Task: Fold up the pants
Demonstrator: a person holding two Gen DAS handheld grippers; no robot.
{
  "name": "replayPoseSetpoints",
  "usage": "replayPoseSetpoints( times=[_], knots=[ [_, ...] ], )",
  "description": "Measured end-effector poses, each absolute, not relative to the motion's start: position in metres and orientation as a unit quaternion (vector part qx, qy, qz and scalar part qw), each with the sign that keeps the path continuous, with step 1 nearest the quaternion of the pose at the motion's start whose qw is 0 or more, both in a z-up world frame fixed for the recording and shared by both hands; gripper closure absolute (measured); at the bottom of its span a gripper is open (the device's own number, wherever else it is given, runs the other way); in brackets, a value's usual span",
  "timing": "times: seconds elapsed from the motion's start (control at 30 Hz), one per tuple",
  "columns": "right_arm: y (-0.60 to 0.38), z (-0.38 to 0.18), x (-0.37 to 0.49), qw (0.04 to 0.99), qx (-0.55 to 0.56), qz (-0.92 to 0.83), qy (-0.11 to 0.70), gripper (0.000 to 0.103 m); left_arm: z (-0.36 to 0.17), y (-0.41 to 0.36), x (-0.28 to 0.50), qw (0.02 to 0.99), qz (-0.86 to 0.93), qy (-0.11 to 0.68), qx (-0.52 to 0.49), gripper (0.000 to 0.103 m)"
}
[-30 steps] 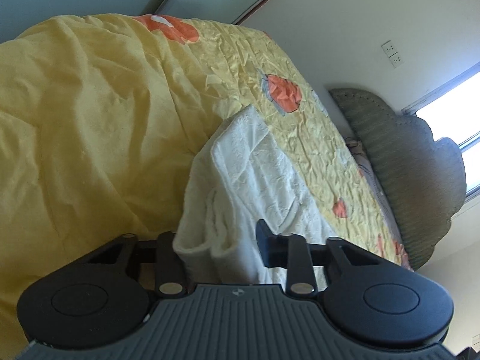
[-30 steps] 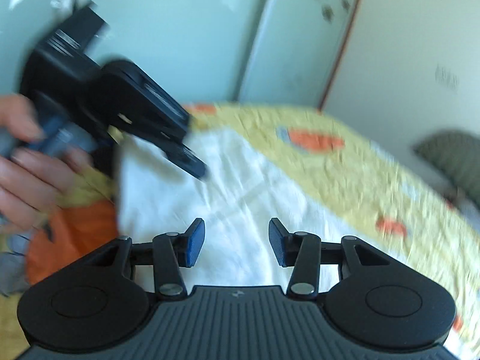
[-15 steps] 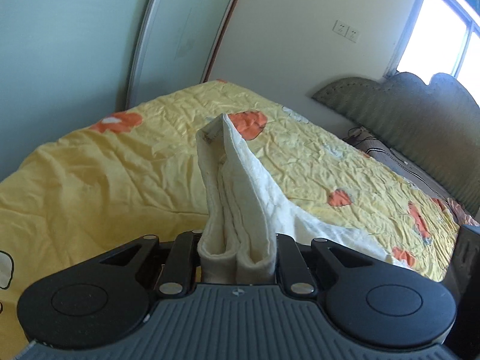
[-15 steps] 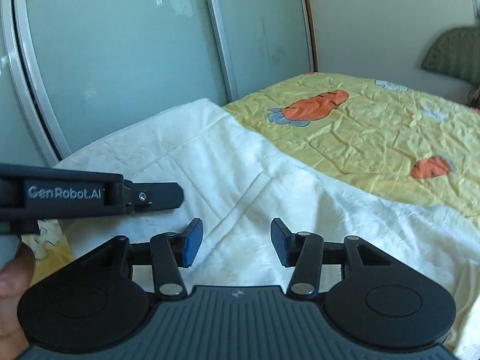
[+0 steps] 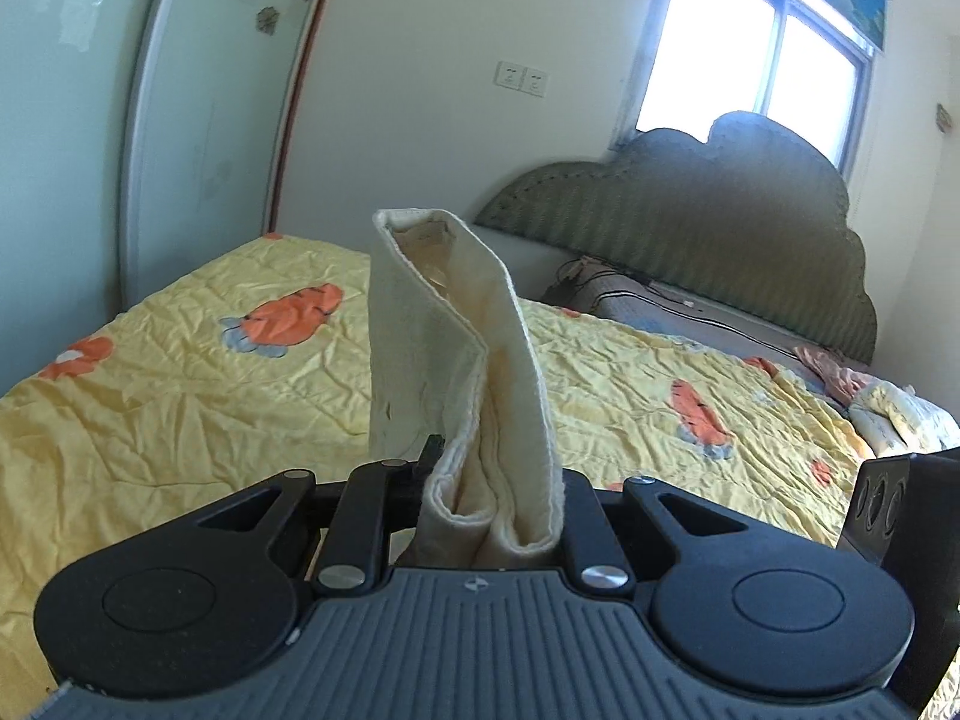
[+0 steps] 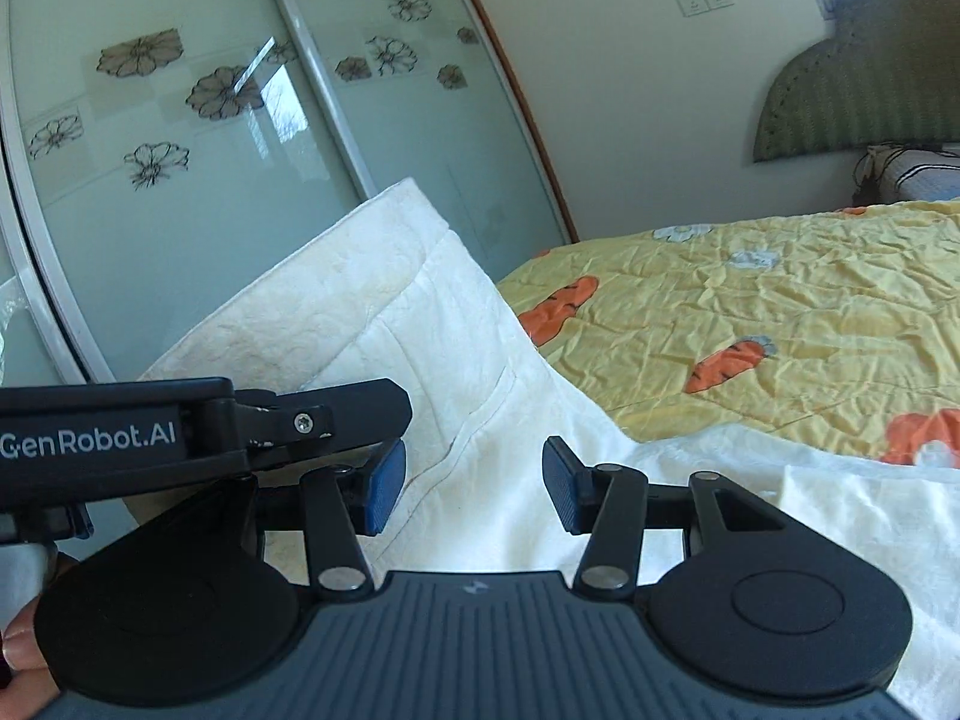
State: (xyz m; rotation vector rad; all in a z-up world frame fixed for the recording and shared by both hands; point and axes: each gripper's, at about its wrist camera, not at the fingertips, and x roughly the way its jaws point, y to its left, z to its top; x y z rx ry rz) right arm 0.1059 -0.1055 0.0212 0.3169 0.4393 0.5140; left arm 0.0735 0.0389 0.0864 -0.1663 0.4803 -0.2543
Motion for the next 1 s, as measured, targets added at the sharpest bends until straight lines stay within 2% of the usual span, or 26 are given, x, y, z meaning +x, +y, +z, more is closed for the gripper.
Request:
replayPoseSetpoints(
  times=[0.27, 0.5, 1.0],
  knots=[
    [-0.183, 0.026, 0.069, 0.947, 0.189, 0.181, 0.185, 0.054, 0.093, -0.044, 0.053, 0.95, -0.216, 0.225, -0.036, 0.088],
    [-0.238, 0.008, 0.049, 0.948, 0.221, 0.132, 0.188, 0.054, 0.077, -0.109, 0.042, 0.936, -0.267, 0.229, 0.01, 0.087],
    [-0.309, -0.053, 0.047, 0.927, 0.284, 0.092, 0.225, 0.051, 0.026, -0.183, 0.044, 0.918, -0.293, 0.26, 0.059, 0.083]
  ],
)
